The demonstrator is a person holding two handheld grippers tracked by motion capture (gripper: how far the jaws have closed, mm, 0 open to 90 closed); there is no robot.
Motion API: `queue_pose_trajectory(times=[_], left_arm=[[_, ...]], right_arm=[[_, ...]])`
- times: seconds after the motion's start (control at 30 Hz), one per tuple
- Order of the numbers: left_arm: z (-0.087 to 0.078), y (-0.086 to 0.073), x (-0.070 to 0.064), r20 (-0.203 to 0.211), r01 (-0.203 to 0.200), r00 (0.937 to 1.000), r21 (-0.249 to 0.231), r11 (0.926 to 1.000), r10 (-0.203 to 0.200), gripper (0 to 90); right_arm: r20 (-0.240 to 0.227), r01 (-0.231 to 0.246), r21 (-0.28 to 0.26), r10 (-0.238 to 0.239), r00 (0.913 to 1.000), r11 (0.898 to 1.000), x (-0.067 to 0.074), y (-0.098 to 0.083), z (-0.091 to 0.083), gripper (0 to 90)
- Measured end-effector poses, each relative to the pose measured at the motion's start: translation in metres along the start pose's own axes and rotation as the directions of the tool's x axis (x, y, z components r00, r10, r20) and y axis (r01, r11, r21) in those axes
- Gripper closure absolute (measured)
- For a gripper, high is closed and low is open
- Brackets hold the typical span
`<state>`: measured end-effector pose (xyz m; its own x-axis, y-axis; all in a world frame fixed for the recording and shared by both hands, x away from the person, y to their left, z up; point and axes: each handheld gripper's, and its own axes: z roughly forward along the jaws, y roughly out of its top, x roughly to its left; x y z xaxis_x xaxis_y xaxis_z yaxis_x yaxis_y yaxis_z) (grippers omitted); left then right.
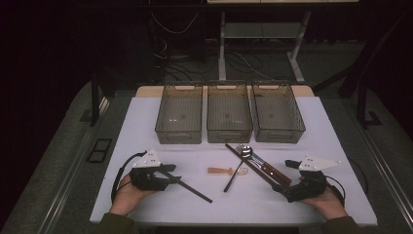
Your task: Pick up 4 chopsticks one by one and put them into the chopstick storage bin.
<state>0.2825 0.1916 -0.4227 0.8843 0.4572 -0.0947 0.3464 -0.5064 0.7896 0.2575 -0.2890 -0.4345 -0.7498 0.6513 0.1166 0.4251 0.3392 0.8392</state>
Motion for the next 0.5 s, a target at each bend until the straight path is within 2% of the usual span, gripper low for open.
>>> queue_pose_trajectory(times=[0.07, 0.1, 0.27, 0.5], left_arm=[[0.0, 0.0, -0.001, 0.016, -0.003, 0.9999, 0.004, 1.0, 0.003, 62.5], [0.001, 0.0, -0.002, 0.037, -0.007, 0.9993, 0.01, 0.9999, 0.007, 71.8], [0.007, -0.001, -0.006, 0.099, -0.017, 0.995, 0.052, 0.9985, 0.012, 87.5], [0.017, 0.002, -0.017, 0.173, -0.03, 0.9848, 0.057, 0.9979, 0.02, 89.0]], right_arm=[[0.0, -0.001, 0.0, 0.001, 1.0, 1.0, 0.0, 0.0, 0.0, 0.9], [0.0, -0.003, 0.0, 0.003, 1.0, 1.0, 0.0, 0.0, 0.0, 0.9], [-0.001, -0.002, 0.0, 0.002, 1.0, 1.0, 0.0, 0.0, 0.0, 0.9], [-0.001, -0.001, 0.001, 0.001, 1.0, 1.0, 0.0, 0.0, -0.001, 0.9]])
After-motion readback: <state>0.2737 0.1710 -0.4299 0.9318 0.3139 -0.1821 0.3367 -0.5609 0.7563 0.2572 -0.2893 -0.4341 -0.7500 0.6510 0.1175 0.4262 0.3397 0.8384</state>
